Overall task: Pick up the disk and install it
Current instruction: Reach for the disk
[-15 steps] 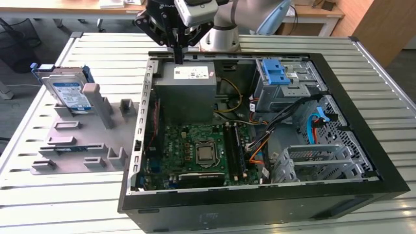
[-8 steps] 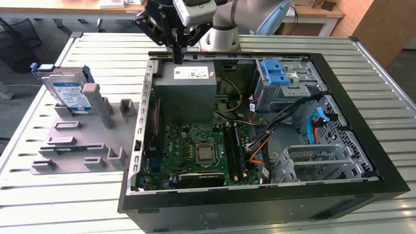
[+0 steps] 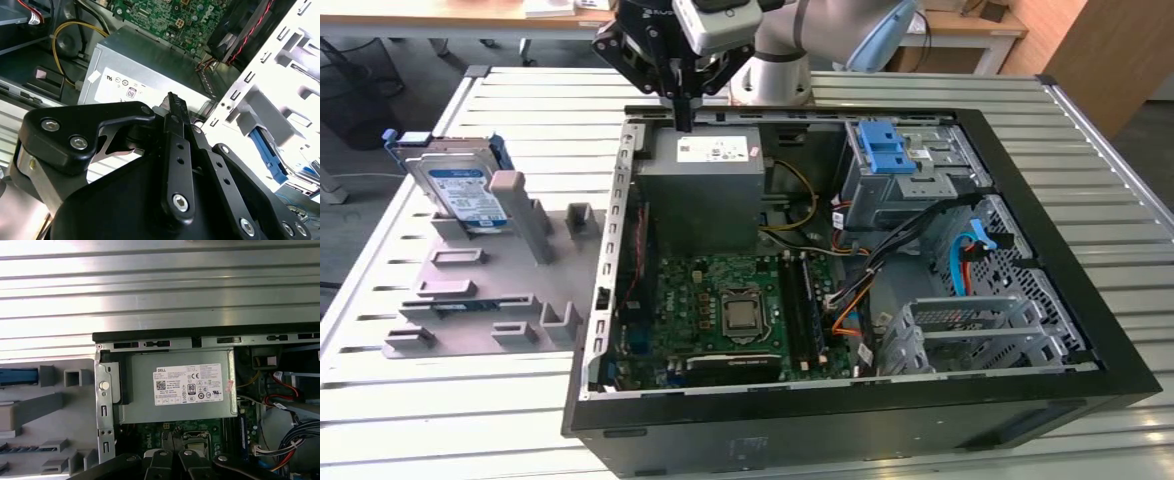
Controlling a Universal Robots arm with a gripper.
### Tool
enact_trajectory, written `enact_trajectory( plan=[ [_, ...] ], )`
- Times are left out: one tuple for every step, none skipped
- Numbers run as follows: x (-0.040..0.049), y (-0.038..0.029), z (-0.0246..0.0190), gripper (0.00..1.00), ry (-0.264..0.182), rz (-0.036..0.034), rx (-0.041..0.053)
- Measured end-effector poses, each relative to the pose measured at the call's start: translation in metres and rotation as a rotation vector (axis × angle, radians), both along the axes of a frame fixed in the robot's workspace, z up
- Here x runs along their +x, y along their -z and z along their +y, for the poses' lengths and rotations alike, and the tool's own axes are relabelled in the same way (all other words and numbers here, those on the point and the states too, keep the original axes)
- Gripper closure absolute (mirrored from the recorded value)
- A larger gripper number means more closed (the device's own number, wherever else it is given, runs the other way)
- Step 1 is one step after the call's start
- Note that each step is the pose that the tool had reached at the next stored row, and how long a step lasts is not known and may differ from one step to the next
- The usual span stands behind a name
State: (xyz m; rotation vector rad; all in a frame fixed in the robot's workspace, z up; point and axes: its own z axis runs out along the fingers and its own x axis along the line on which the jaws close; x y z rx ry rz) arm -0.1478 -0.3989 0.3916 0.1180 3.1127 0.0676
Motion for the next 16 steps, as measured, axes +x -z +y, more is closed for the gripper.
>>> enact_trajectory(
  plan=[
    [-0.0002, 0.0, 0.0, 0.89, 0.0, 0.0, 0.0001],
    [-0.0003, 0.0, 0.0, 0.89, 0.0, 0.0, 0.0001],
    [-0.0006, 0.0, 0.0, 0.89, 0.0, 0.0, 0.0],
    [-0.0007, 0.0001, 0.0, 0.89, 0.0, 0.0, 0.0],
    [-0.0009, 0.0001, 0.0, 0.89, 0.0, 0.0, 0.0],
    [-0.0011, 0.0001, 0.0, 0.89, 0.0, 0.0, 0.0],
    [-0.0013, 0.0001, 0.0, 0.89, 0.0, 0.0, 0.0],
    [-0.0015, 0.0001, 0.0, 0.89, 0.0, 0.0, 0.0],
    [-0.0017, 0.0001, 0.0, 0.89, 0.0, 0.0, 0.0001],
    [-0.0019, 0.0001, 0.0, 0.89, 0.0, 0.0, 0.0],
    [-0.0023, 0.0001, 0.0, 0.89, 0.0, 0.0, 0.0],
    [-0.0026, 0.0001, 0.0, 0.89, 0.0, 0.0, 0.0],
    [-0.0026, 0.0001, 0.0, 0.89, 0.0, 0.0, 0.0],
    [-0.0027, 0.0001, 0.0, 0.89, 0.0, 0.0, 0.0],
    [-0.0027, 0.0001, 0.0, 0.89, 0.0, 0.0, 0.0],
    [-0.0028, 0.0001, 0.0, 0.89, 0.0, 0.0, 0.0]
  ],
)
